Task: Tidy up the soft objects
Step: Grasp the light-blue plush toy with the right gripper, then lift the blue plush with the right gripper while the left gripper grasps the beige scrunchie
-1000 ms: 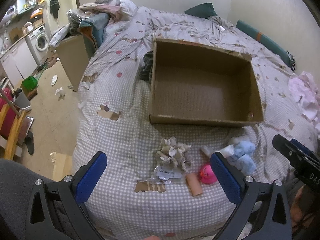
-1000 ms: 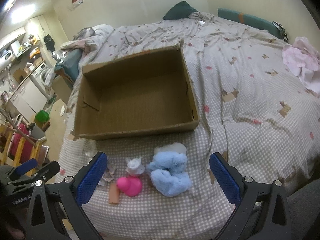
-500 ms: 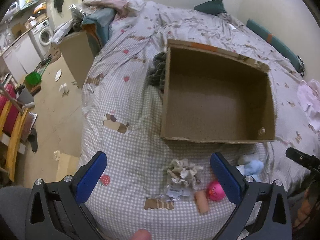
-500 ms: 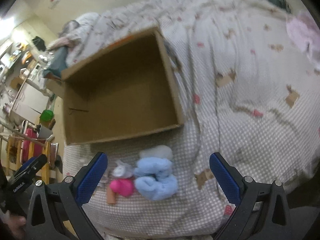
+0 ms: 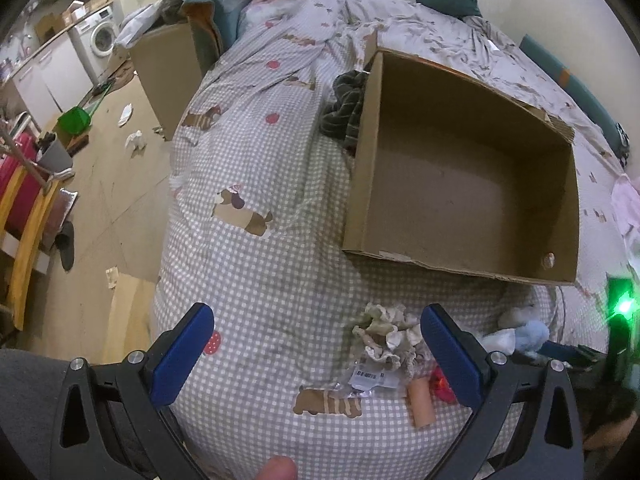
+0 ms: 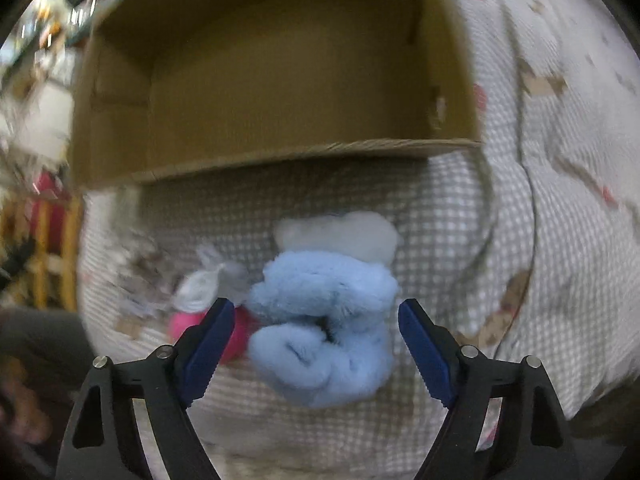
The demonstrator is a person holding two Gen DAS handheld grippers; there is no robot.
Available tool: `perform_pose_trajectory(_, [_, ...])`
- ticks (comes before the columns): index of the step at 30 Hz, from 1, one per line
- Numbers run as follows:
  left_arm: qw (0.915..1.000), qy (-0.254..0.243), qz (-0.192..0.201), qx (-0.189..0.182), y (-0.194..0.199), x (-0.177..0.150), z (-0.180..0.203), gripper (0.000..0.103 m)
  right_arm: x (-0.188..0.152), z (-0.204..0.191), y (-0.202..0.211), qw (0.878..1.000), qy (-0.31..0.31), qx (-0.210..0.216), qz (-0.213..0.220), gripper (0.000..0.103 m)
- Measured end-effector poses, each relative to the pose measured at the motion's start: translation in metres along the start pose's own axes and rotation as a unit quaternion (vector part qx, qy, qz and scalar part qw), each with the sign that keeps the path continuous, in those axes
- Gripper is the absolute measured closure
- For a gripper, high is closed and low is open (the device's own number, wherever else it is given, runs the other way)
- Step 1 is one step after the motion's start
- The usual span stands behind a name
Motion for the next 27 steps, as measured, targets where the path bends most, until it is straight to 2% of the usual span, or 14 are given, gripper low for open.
perform_pose_trajectory(3, [1.0000, -0.001, -0.001, 0.004, -0.002, -0.001, -0.001, 0.000, -0.001, -0.009, -0.015, 0.999, 0.027, -0.023, -0.009, 0.016])
perform_pose_trajectory(5, [1.0000, -0.005, -0.002, 0.005, -0.002, -0.001, 0.000, 0.000, -0.001, -0.012, -0.019, 0.999, 0.036, -0.027, -0.005, 0.037])
perform_pose_trajectory(6, [1.0000, -0.007, -0.002, 0.006, -0.003, -0.001, 0.000, 0.000, 0.000, -0.014, -0.017, 0.999, 0.037, -0.024, -0.005, 0.054])
perform_pose_trajectory(10, [0.9999, -0.013, 0.000, 0.009, -0.004, -0.001, 0.001, 0.000, 0.003, -0.012, -0.001, 0.999, 0.026, 0.009, 0.021, 0.078])
perform_pose_trajectory(17, [0.9998, 0.001, -0.008, 0.016, -0.007, 0.001, -0.008, 0.001, -0.006, 0.003, 0.064, 0.991, -0.011, 0.084, 0.101, 0.080])
perform_pose_trajectory(20, [0.9998, 0.003, -0.014, 0.011, -0.011, 0.001, -0.008, 0.001, -0.013, 0.011, 0.076, 0.987, -0.025, 0.121, 0.107, 0.080])
perform_pose_trajectory(23, [0.9993, 0.001, -0.034, -0.014, -0.019, 0.000, -0.002, 0.013, -0.017, 0.013, 0.075, 0.987, -0.025, 0.116, 0.104, 0.080])
perform_pose_trajectory(26, [0.9960, -0.010, -0.073, -0.050, -0.036, -0.004, 0.012, 0.019, -0.020, -0.004, 0.062, 0.988, -0.023, 0.115, 0.105, 0.080])
perform_pose_trajectory(27, [0.9936, -0.013, -0.089, -0.068, -0.043, -0.006, 0.018, 0.029, -0.016, -0.010, 0.062, 0.988, -0.022, 0.114, 0.102, 0.080])
Point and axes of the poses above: each gripper's, at about its wrist camera, not at the fingertips, and y roughly against the way its jaws point, z to its right, x to its top, the point moved 5 cm from there along -y, roughly the way its jaws point, and after that the axes turned 3 degrees about -z, right-handed, at the moved point
